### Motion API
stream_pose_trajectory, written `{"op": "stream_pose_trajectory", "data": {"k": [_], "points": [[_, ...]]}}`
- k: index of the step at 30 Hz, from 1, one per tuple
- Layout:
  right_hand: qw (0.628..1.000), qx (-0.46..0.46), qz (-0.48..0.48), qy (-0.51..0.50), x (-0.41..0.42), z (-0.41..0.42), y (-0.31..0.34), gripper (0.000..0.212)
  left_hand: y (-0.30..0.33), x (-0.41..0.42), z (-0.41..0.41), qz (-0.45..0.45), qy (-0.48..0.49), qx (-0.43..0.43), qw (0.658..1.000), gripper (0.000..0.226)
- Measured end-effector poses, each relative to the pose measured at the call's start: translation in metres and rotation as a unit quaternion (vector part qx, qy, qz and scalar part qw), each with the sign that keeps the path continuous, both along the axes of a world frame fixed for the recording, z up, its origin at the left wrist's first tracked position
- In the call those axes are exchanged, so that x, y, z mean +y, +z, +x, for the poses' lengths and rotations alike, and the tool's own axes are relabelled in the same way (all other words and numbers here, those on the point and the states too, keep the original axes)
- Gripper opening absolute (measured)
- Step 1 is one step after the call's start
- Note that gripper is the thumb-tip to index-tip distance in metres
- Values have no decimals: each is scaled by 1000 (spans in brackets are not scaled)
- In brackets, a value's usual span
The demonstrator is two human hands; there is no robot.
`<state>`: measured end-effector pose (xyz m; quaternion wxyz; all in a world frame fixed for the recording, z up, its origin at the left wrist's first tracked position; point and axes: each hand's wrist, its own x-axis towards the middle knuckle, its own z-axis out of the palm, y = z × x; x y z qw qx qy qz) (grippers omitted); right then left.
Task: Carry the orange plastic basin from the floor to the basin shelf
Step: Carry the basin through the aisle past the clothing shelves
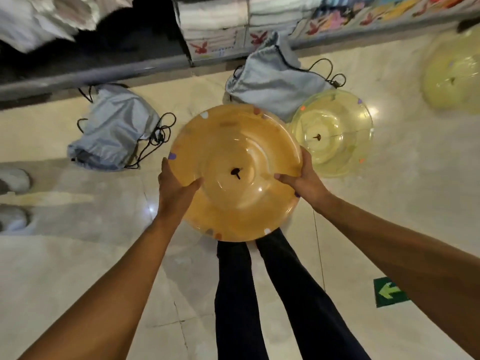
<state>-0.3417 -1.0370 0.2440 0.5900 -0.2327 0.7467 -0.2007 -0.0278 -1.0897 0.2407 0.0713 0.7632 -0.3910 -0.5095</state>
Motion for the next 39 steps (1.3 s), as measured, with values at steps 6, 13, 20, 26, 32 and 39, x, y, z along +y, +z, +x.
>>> {"op": "stream_pose_trajectory", "data": {"k": [6,13,20,26,32,39], "points": [[996,8,1,-88,37,-67,113,105,112,-3,-75,1,-55,36,998,110],[985,30,-9,-170,61,-166,128,101,126,-23,-185,-43,-170,69,982,76],[983,24,-48,-174,49,-277,68,85,68,-45,-300,-61,-181,78,978,82],[981,26,-51,-185,37,-346,-23,94,-22,-64,-374,-72,-177,94,977,82],[978,19,-39,-205,30,-375,-118,93,-121,-84,-411,-53,-218,84,971,86],[974,4,11,-225,29,-373,-218,101,-222,-96,-412,-27,-249,73,965,97]]}}
